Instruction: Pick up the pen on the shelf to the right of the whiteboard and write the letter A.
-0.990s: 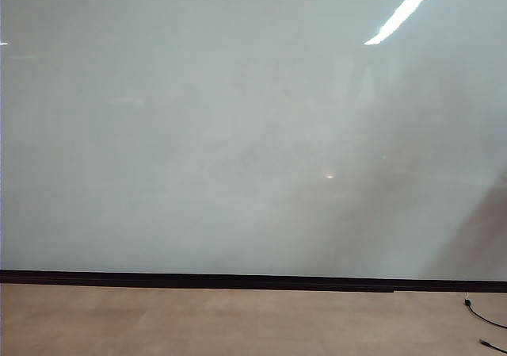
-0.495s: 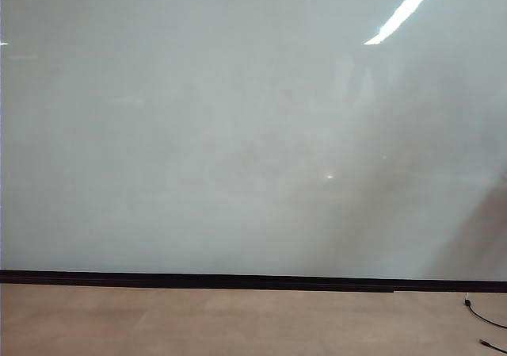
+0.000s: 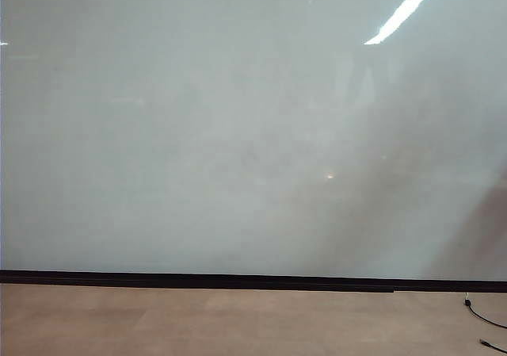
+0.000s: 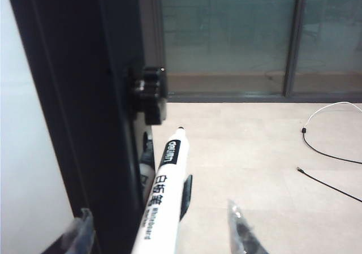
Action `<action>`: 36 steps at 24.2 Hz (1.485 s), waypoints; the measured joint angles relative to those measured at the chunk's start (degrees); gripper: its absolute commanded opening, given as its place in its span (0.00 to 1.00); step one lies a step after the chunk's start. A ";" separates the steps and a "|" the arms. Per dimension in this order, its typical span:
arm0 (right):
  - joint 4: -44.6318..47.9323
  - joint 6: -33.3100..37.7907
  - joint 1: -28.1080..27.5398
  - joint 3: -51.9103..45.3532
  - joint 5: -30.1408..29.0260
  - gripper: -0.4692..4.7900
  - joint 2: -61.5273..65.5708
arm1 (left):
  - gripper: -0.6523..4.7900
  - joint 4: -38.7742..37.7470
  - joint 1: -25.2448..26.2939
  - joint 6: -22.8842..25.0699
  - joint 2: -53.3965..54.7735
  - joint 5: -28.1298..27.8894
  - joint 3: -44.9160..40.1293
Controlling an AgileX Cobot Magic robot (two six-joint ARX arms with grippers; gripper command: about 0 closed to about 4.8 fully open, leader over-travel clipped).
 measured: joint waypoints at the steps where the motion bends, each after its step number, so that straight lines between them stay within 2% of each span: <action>1: 0.00 -0.11 0.00 0.00 -0.04 0.70 0.00 | 0.11 0.00 0.00 0.02 0.00 0.00 0.00; 5: 0.00 -0.24 0.00 0.35 -0.66 0.70 0.00 | 0.11 0.00 0.00 0.00 0.00 0.00 0.00; 7: 0.07 -0.24 0.00 0.37 -0.81 0.65 0.00 | 0.11 0.00 0.00 0.00 0.00 0.00 0.00; 11: 0.02 -0.26 0.02 0.39 -1.84 0.63 0.00 | 0.11 0.00 0.00 0.00 0.00 0.00 0.00; 12: 0.02 -0.26 0.02 0.39 -1.84 0.57 0.00 | 0.11 0.00 0.00 0.02 0.00 0.00 0.00; 21: 0.02 -0.52 -0.02 0.37 -1.97 0.54 0.00 | 0.11 0.00 0.00 0.02 0.00 0.00 0.00; 24: 0.02 -0.52 -0.02 0.37 -1.99 0.49 0.00 | 0.11 0.00 0.00 0.02 0.00 0.00 0.00; 27: 0.02 -0.57 -0.02 0.37 -1.99 0.48 0.00 | 0.11 0.00 0.00 0.02 0.00 0.00 0.00; 31: 0.02 -0.57 -0.02 0.37 -1.99 0.38 0.00 | 0.11 0.00 0.00 0.00 0.00 0.00 0.00; 36: 0.02 -0.63 -0.02 0.37 -1.99 0.37 0.00 | 0.11 0.00 0.00 0.00 0.00 0.00 0.00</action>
